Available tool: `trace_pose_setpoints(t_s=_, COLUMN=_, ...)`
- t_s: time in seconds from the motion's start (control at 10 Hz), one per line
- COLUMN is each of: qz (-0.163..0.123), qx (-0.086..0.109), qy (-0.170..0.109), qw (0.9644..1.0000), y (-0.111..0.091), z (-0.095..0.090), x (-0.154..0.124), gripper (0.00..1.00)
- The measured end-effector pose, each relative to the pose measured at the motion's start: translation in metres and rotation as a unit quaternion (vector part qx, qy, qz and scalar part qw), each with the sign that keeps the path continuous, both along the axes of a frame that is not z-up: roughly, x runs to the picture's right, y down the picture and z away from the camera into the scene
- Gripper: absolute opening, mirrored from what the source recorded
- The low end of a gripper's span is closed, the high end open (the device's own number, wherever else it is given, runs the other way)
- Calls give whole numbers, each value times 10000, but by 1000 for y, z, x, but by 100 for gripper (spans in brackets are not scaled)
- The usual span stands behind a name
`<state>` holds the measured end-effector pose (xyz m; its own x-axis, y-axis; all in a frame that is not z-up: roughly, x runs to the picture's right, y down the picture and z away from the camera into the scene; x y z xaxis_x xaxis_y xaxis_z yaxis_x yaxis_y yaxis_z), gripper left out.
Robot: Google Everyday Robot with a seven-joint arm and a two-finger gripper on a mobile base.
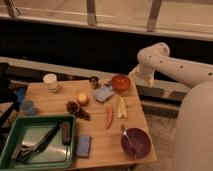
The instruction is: Place sponge in red bowl
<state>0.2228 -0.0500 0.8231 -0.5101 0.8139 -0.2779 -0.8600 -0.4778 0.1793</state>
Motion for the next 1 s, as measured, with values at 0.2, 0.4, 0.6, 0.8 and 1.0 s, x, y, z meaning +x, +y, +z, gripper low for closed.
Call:
trace_pose_setpoints(t_s=0.2, qz=-6, qx=1, qy=0, qw=10000, y=0, z=0, x=0, gripper=80)
trace_pose_setpoints(t_s=0.4, qz=-145, qx=15, qy=-4, qw=9999, y=0, z=-4, x=-3, gripper=80)
trace_pose_setpoints(t_s=0.6, qz=-447, qx=-66, qy=-178, qw=9988, y=16, z=-11, x=-27, gripper=80)
trace_pose_setpoints(t_s=0.8, qz=-664, qx=-171, qy=-317, qw=9971, y=38, z=-20, x=-44, gripper=80)
trace_pose_setpoints(t_s=1.0, qz=-976, qx=-301, qy=-560, qw=9932, y=65, z=-28, x=-71, gripper=80)
